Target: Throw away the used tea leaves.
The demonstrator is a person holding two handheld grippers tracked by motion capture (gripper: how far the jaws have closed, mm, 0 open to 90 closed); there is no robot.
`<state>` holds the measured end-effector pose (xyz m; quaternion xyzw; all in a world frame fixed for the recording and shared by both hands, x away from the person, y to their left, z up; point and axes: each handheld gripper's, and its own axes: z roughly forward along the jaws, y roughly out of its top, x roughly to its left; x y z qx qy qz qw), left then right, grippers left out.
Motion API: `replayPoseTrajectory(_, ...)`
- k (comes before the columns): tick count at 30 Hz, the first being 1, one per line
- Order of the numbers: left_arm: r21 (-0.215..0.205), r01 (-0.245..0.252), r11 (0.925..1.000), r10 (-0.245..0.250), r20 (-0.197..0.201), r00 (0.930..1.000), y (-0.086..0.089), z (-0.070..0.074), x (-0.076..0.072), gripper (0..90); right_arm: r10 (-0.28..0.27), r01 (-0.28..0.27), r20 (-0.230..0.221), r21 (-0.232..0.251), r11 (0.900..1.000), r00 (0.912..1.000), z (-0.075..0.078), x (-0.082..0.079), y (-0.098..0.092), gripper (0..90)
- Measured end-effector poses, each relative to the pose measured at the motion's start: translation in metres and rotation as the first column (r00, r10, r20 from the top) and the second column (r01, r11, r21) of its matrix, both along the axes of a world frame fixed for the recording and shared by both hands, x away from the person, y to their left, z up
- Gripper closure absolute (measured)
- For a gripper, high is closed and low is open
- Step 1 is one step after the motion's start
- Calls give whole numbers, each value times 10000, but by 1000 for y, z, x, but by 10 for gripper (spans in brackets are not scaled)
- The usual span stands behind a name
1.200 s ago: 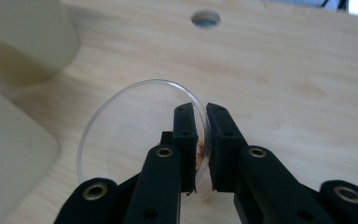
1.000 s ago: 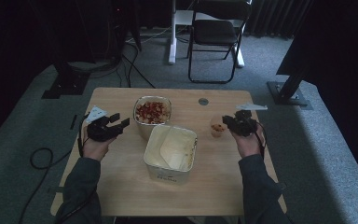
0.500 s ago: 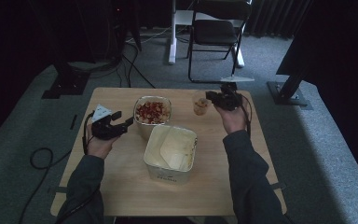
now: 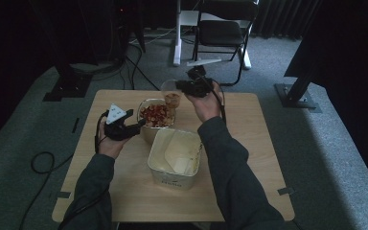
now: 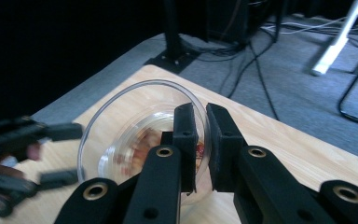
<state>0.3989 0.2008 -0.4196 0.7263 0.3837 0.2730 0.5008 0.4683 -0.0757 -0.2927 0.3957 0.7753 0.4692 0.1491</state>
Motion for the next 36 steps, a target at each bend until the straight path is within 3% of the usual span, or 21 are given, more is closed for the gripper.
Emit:
replayPoseTrajectory(1, 48, 116, 9999, -117, 181, 9998, -5, 3, 0, 352, 271, -269, -138, 186, 9995, 9995, 0, 1, 14, 833)
replayPoseTrajectory(3, 84, 113, 9999, -115, 278, 9995, -7, 5, 0, 352, 402, -394, -265, 280, 9988, 9988, 0, 2, 20, 833)
replayPoseTrajectory(4, 244, 178, 9995, -187, 372, 9991, -11, 7, 2, 352, 624, -610, -479, 313, 9976, 9969, -2, 2, 32, 833)
replayPoseTrajectory(6, 244, 178, 9995, -187, 372, 9991, -11, 7, 2, 352, 758, -740, -537, 348, 9967, 9957, -2, 2, 37, 833)
replayPoseTrajectory(7, 461, 178, 9988, -197, 415, 9989, -15, 6, 6, 352, 999, -969, -588, 511, 9940, 9933, -2, 0, 44, 833)
replayPoseTrajectory(9, 320, 304, 9990, -317, 439, 9985, -17, 5, 9, 344, 1160, -1115, -702, 647, 9917, 9908, -2, -1, 50, 833)
replayPoseTrajectory(12, 381, 455, 9982, -474, 494, 9977, -22, 5, 10, 339, 1341, -1305, -777, 495, 9902, 9879, -4, -3, 57, 834)
replayPoseTrajectory(19, 547, 489, 9973, -515, 473, 9976, -28, 5, 13, 351, 1596, -1520, -1088, 755, 9855, 9812, -7, -3, 63, 834)
replayPoseTrajectory(20, 625, 384, 9973, -419, 550, 9976, -28, 5, 12, 409, 1534, -1472, -1052, 641, 9870, 9826, -7, -3, 63, 834)
replayPoseTrajectory(23, 703, 371, 9968, -409, 531, 9977, -28, 5, 12, 417, 1575, -1502, -1118, 715, 9861, 9812, -7, -2, 62, 833)
replayPoseTrajectory(26, 785, 308, 9964, -361, 675, 9971, -29, 3, 11, 414, 1693, -1493, -1580, 1309, 9801, 9728, -10, 2, 59, 835)
replayPoseTrajectory(30, 775, 400, 9962, -455, 705, 9965, -30, 0, 13, 345, 1808, -1552, -1655, 1566, 9754, 9695, -10, 3, 58, 836)
replayPoseTrajectory(36, 604, 135, 9981, -178, 715, 9973, -30, -1, 13, 413, 1805, -1616, -1595, 1247, 9790, 9705, -12, 2, 61, 835)
